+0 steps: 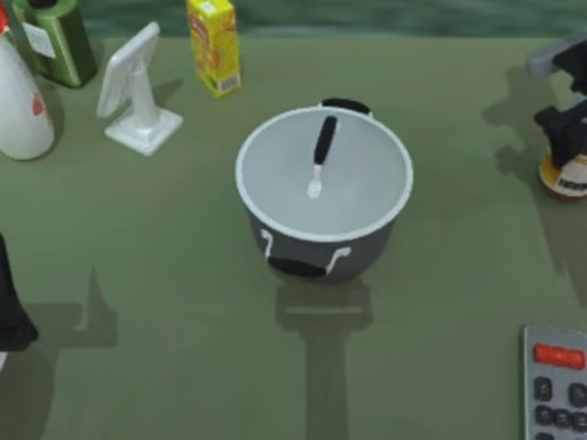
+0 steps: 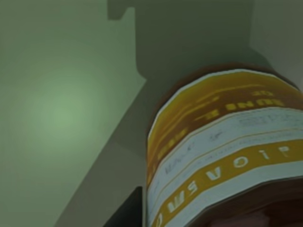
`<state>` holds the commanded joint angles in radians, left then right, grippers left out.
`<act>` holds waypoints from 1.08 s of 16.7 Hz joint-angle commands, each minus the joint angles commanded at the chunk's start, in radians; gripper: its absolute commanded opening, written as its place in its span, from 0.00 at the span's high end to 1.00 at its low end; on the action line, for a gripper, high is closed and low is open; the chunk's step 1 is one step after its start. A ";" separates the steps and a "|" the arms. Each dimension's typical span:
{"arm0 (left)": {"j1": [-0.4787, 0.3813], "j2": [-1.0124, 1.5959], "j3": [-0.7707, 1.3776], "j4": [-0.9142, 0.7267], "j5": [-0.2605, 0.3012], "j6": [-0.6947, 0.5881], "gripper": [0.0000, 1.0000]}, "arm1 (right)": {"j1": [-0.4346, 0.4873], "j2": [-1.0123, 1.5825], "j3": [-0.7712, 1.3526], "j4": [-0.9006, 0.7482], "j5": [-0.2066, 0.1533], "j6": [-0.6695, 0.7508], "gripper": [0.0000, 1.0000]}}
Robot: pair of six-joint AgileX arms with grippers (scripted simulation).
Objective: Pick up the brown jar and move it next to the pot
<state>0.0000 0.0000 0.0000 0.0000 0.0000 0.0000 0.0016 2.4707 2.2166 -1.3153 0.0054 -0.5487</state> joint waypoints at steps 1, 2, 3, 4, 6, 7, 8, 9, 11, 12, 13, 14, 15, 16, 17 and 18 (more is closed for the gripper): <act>0.000 0.000 0.000 0.000 0.000 0.000 0.00 | 0.000 0.000 0.000 0.000 0.000 0.000 0.53; 0.000 0.000 0.000 0.000 0.000 0.000 0.00 | 0.000 0.000 0.000 0.000 0.000 0.000 0.60; 0.000 0.000 0.000 0.000 0.000 0.000 0.00 | 0.000 0.000 0.000 0.000 0.000 0.000 0.68; 0.000 0.000 0.000 0.000 0.000 0.000 0.00 | 0.000 0.000 0.000 0.000 0.000 0.000 0.75; 0.000 0.000 0.000 0.000 0.000 0.000 0.00 | 0.000 0.000 0.000 0.000 0.000 0.000 0.90; 0.000 0.000 0.000 0.000 0.000 0.000 0.00 | 0.000 0.000 0.000 0.000 0.000 0.000 0.98; 0.000 0.000 0.000 0.000 0.000 0.000 0.00 | 0.000 0.000 0.000 0.000 0.000 0.000 1.00; 0.000 0.000 0.000 0.000 0.000 0.000 0.00 | 0.000 0.000 0.000 0.000 0.000 0.000 1.00; 0.000 0.000 0.000 0.000 0.000 0.000 0.00 | 0.000 0.000 0.000 0.000 0.000 0.000 1.00; 0.000 0.000 0.000 0.000 0.000 0.000 0.00 | 0.000 0.000 0.000 0.000 0.000 0.000 1.00; 0.000 0.000 0.000 0.000 0.000 0.000 0.00 | 0.000 0.000 0.000 0.000 0.000 0.000 1.00; 0.000 0.000 0.000 0.000 0.000 0.000 0.00 | 0.000 0.000 0.000 0.000 0.000 0.000 1.00; 0.000 0.000 0.000 0.000 0.000 0.000 0.00 | 0.000 0.000 0.000 0.000 0.000 0.000 1.00; 0.000 0.000 0.000 0.000 0.000 0.000 0.00 | -0.003 0.000 0.000 0.000 0.000 0.002 1.00; 0.000 0.000 0.000 0.000 0.000 0.000 0.00 | -0.002 -0.002 -0.002 -0.001 0.000 0.001 1.00; 0.000 0.000 0.000 0.000 0.000 0.000 0.00 | -0.001 -0.015 -0.016 -0.003 -0.001 0.001 1.00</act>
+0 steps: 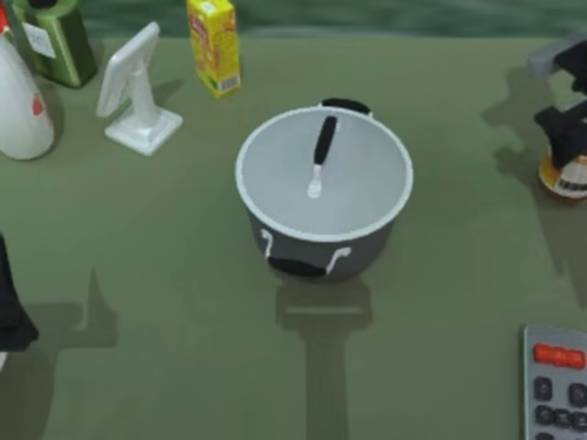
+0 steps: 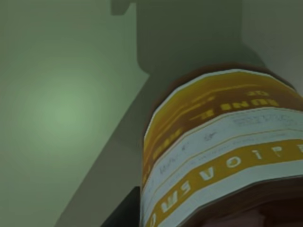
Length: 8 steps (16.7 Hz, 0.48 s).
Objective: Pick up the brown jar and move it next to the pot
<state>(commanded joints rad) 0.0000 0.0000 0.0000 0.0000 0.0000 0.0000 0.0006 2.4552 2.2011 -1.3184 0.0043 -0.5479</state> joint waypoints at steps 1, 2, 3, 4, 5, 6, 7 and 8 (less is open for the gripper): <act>0.000 0.000 0.000 0.000 0.000 0.000 0.00 | 0.001 -0.024 -0.023 -0.004 -0.001 0.000 1.00; 0.000 0.000 0.000 0.000 0.000 0.000 0.00 | 0.002 -0.058 -0.054 -0.011 -0.002 0.001 1.00; 0.000 0.000 0.000 0.000 0.000 0.000 0.00 | 0.003 -0.103 -0.090 -0.018 -0.003 0.001 1.00; 0.000 0.000 0.000 0.000 0.000 0.000 0.00 | 0.004 -0.157 -0.130 -0.027 -0.004 0.002 1.00; 0.000 0.000 0.000 0.000 0.000 0.000 0.00 | 0.005 -0.217 -0.172 -0.036 -0.004 0.003 1.00; 0.000 0.000 0.000 0.000 0.000 0.000 0.00 | 0.007 -0.279 -0.214 -0.045 -0.005 0.003 1.00; 0.000 0.000 0.000 0.000 0.000 0.000 0.00 | 0.009 -0.336 -0.257 -0.055 -0.004 0.003 1.00; 0.000 0.000 0.000 0.000 0.000 0.000 0.00 | 0.010 -0.383 -0.296 -0.065 -0.004 0.003 1.00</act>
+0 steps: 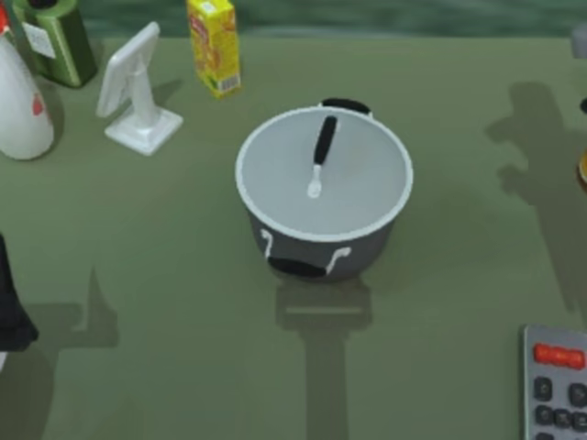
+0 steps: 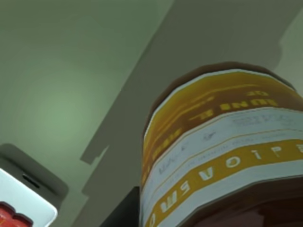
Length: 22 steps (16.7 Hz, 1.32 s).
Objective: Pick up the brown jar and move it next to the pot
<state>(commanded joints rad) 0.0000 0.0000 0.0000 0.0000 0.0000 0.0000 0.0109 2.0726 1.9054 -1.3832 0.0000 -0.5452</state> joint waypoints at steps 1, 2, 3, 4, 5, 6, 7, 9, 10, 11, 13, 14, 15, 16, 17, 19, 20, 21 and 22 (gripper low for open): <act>0.000 0.000 0.000 0.000 0.000 0.000 0.00 | 0.002 -0.036 -0.034 -0.009 0.000 0.000 1.00; 0.000 0.000 0.000 0.000 0.000 0.000 0.00 | 0.003 -0.062 -0.059 -0.017 0.000 -0.001 1.00; 0.000 0.000 0.000 0.000 0.000 0.000 0.00 | 0.004 -0.078 -0.074 -0.022 0.000 -0.001 1.00; 0.000 0.000 0.000 0.000 0.000 0.000 0.00 | 0.004 -0.082 -0.078 -0.023 0.000 -0.002 1.00; 0.000 0.000 0.000 0.000 0.000 0.000 0.00 | 0.004 -0.082 -0.078 -0.023 0.000 -0.002 1.00; 0.000 0.000 0.000 0.000 0.000 0.000 0.00 | 0.004 -0.082 -0.078 -0.023 0.000 -0.002 1.00; 0.000 0.000 0.000 0.000 0.000 0.000 0.00 | -0.002 -0.079 -0.075 -0.022 0.000 0.000 1.00; 0.000 0.000 0.000 0.000 0.000 0.000 0.00 | 0.004 -0.073 -0.071 -0.022 0.000 0.014 1.00; 0.000 0.000 0.000 0.000 0.000 0.000 0.00 | 0.013 -0.063 -0.065 -0.021 -0.001 0.035 1.00; 0.000 0.000 0.000 0.000 0.000 0.000 0.00 | 0.025 -0.050 -0.057 -0.021 -0.002 0.067 1.00; 0.000 0.000 0.000 0.000 0.000 0.000 0.00 | 0.055 -0.017 -0.036 -0.016 -0.003 0.163 1.00; 0.000 0.000 0.000 0.000 0.000 0.000 0.00 | 0.074 0.000 -0.023 -0.012 -0.003 0.224 1.00; 0.000 0.000 0.000 0.000 0.000 0.000 0.00 | 0.094 0.018 -0.009 -0.006 -0.003 0.294 1.00; 0.000 0.000 0.000 0.000 0.000 0.000 0.00 | 0.114 0.036 0.006 0.001 -0.003 0.367 1.00; 0.000 0.000 0.000 0.000 0.000 0.000 0.00 | 0.136 0.053 0.020 0.009 -0.003 0.443 1.00; 0.000 0.000 0.000 0.000 0.000 0.000 0.00 | 0.178 0.086 0.045 0.024 -0.002 0.590 1.00; 0.000 0.000 0.000 0.000 0.000 0.000 0.00 | 0.198 0.101 0.055 0.031 -0.002 0.654 1.00; 0.000 0.000 0.000 0.000 0.000 0.000 0.00 | 0.216 0.115 0.063 0.037 -0.001 0.710 1.00; 0.000 0.000 0.000 0.000 0.000 0.000 0.00 | 0.232 0.128 0.069 0.042 -0.001 0.754 1.00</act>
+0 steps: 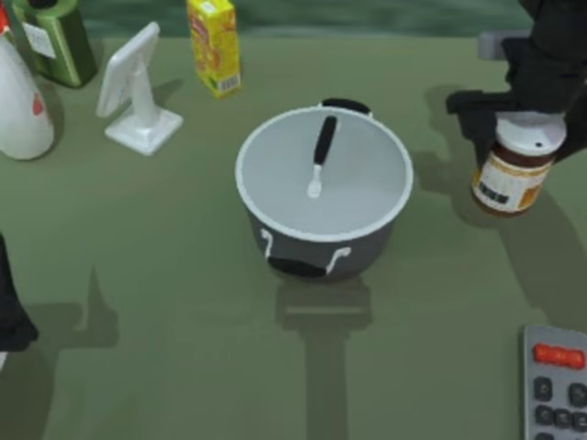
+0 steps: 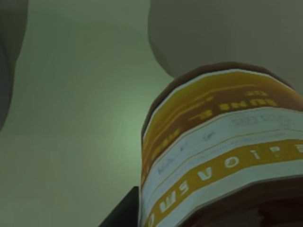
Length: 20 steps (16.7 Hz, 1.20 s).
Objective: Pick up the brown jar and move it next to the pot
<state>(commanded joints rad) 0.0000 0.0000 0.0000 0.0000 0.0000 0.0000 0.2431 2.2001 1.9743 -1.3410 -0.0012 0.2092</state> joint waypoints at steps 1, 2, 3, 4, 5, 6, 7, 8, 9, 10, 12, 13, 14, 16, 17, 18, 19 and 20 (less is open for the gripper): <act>0.000 0.000 0.000 0.000 0.000 0.000 0.00 | 0.013 0.010 0.004 0.004 0.000 0.034 1.00; 0.000 0.000 0.000 0.000 0.000 0.000 0.00 | 0.023 0.017 0.007 0.007 0.000 0.058 1.00; 0.000 0.000 0.000 0.000 0.000 0.000 0.00 | 0.028 0.021 0.008 0.009 0.000 0.070 1.00; 0.000 0.000 0.000 0.000 0.000 0.000 0.00 | 0.029 0.022 0.008 0.009 0.000 0.073 1.00; 0.000 0.000 0.000 0.000 0.000 0.000 0.00 | 0.029 0.022 0.008 0.009 0.000 0.073 1.00; 0.000 0.000 0.000 0.000 0.000 0.000 0.00 | 0.029 0.022 0.008 0.009 0.000 0.073 1.00; 0.000 0.000 0.000 0.000 0.000 0.000 0.00 | 0.024 0.018 0.005 0.007 -0.001 0.073 1.00; 0.000 0.000 0.000 0.000 0.000 0.000 0.00 | 0.024 0.018 0.002 0.011 -0.001 0.073 1.00; 0.000 0.000 0.000 0.000 0.000 0.000 0.00 | 0.026 0.019 -0.010 0.024 -0.002 0.072 1.00; 0.000 0.000 0.000 0.000 0.000 0.000 0.00 | 0.027 0.021 -0.028 0.046 -0.003 0.072 1.00; 0.000 0.000 0.000 0.000 0.000 0.000 0.00 | 0.027 0.027 -0.075 0.102 -0.003 0.075 1.00; 0.000 0.000 0.000 0.000 0.000 0.000 0.00 | 0.028 0.031 -0.100 0.132 -0.002 0.075 1.00; 0.000 0.000 0.000 0.000 0.000 0.000 0.00 | 0.030 0.035 -0.124 0.160 -0.001 0.076 1.00; 0.000 0.000 0.000 0.000 0.000 0.000 0.00 | 0.032 0.042 -0.155 0.192 0.000 0.076 1.00; 0.000 0.000 0.000 0.000 0.000 0.000 0.00 | 0.032 0.042 -0.158 0.195 0.000 0.076 1.00; 0.000 0.000 0.000 0.000 0.000 0.000 0.00 | 0.032 0.042 -0.158 0.195 0.000 0.076 1.00; 0.000 0.000 0.000 0.000 0.000 0.000 0.00 | 0.032 0.042 -0.158 0.195 0.000 0.076 1.00; 0.000 0.000 0.000 0.000 0.000 0.000 0.00 | 0.032 0.042 -0.158 0.195 0.000 0.076 1.00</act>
<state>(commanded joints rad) 0.0000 0.0000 0.0000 0.0000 0.0000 0.0000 0.2750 2.2424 1.8168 -1.1465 -0.0009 0.2849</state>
